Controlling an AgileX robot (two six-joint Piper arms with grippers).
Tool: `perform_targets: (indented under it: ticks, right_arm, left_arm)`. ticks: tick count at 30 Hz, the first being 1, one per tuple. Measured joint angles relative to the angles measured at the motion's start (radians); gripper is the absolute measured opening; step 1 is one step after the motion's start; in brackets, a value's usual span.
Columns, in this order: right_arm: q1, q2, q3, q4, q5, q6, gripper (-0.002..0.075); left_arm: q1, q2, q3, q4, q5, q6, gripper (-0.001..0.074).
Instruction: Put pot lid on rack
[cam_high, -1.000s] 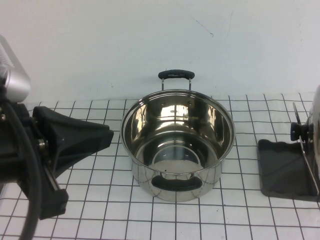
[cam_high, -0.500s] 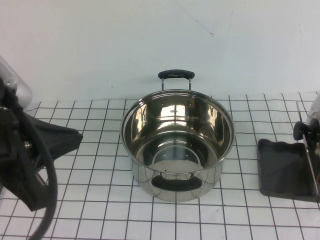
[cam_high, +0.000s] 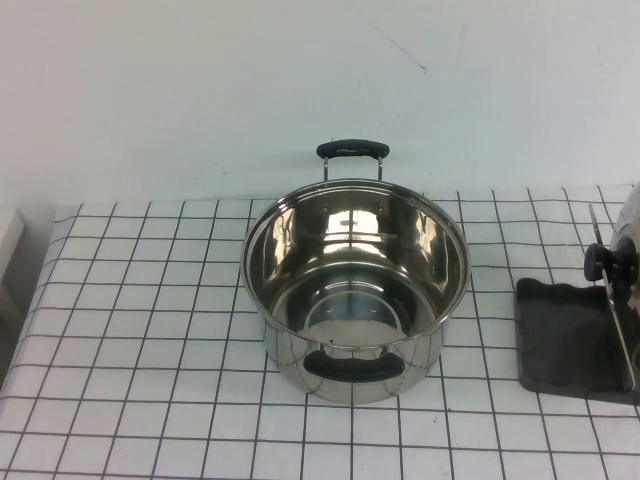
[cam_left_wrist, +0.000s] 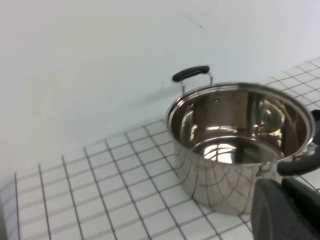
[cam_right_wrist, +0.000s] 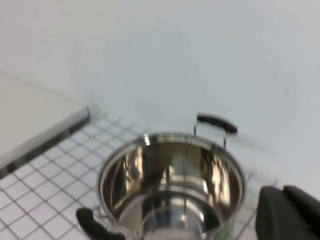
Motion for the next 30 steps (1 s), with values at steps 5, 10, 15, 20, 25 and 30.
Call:
perform_targets:
  ticks: [5,10,15,20,25,30]
  right_arm:
    - [0.037,-0.149,0.088,0.101,-0.072,-0.130,0.0000]
    - [0.044,-0.334,0.178,0.120,-0.164,-0.215,-0.0001]
    - [0.046,-0.458,0.281,0.122,-0.213,-0.312,-0.0001]
    - [0.046,-0.484,0.389,0.126,-0.245,-0.338,-0.0001]
    - [0.051,-0.484,0.445,0.144,-0.319,-0.341,-0.0001]
    - [0.056,-0.484,0.459,0.153,-0.362,-0.343,-0.0001]
  left_arm:
    - [0.000,-0.202,0.145,0.169,-0.003,-0.288,-0.0001]
    - [0.000,-0.306,0.227,0.262,0.000,-0.406,-0.0001]
    - [0.000,-0.313,0.277,0.263,0.014,-0.415,-0.0001]
    - [0.000,-0.313,0.295,0.214,0.015,-0.418,-0.0001]
    - [0.000,-0.313,0.296,0.199,0.013,-0.420,-0.0001]
    - [0.000,-0.313,0.296,0.199,0.013,-0.421,-0.0001]
